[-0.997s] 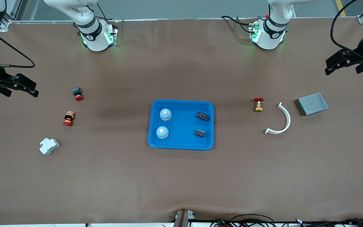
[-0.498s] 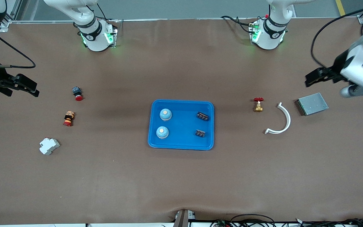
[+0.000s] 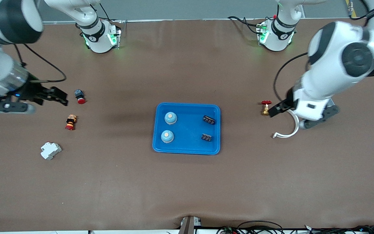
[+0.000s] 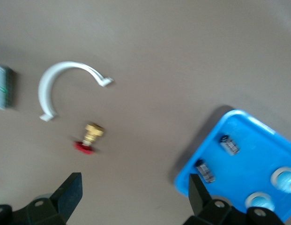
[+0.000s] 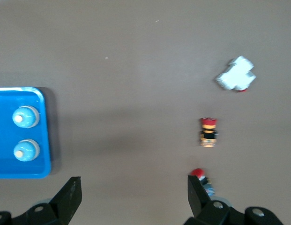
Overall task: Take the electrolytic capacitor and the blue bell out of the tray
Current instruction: 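Move the left gripper and the right gripper toward the blue tray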
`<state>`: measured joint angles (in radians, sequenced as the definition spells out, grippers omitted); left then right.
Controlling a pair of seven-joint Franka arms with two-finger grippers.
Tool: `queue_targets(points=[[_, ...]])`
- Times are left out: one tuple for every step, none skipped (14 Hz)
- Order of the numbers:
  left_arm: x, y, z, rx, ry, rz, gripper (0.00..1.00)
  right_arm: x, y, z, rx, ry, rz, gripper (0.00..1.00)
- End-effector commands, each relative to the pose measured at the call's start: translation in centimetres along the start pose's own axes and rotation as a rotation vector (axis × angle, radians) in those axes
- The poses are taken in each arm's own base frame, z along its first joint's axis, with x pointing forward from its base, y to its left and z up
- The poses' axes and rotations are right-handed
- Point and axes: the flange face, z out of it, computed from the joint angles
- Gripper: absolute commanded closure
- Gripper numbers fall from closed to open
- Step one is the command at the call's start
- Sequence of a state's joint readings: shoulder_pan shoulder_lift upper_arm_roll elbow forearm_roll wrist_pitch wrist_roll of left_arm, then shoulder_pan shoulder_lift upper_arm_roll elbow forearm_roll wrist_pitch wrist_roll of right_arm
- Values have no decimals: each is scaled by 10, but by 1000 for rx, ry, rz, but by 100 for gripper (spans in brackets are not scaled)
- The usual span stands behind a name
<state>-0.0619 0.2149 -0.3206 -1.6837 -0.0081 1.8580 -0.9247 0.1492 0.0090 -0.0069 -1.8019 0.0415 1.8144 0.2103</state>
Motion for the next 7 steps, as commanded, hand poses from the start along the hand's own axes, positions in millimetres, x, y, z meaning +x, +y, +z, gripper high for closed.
queue_targets(points=[[-28, 42, 46, -30, 4, -177, 11, -18, -58, 15, 8, -3, 42, 0], [-36, 57, 65, -43, 5, -240, 11, -19, -76, 26, 8, -8, 66, 0], [-48, 72, 80, -52, 9, -295, 11, -22, -99, 40, 4, -12, 75, 0], [-60, 85, 98, -48, 12, -349, 10, -24, -118, 53, 3, -15, 98, 0], [-71, 95, 114, -38, 26, -378, 11, -26, -137, 67, 2, -16, 127, 0], [-85, 104, 133, -14, 43, -392, 14, -31, -159, 81, 4, -11, 150, 0], [-94, 110, 150, 4, 67, -412, 13, -36, -175, 95, 15, 6, 180, 0]])
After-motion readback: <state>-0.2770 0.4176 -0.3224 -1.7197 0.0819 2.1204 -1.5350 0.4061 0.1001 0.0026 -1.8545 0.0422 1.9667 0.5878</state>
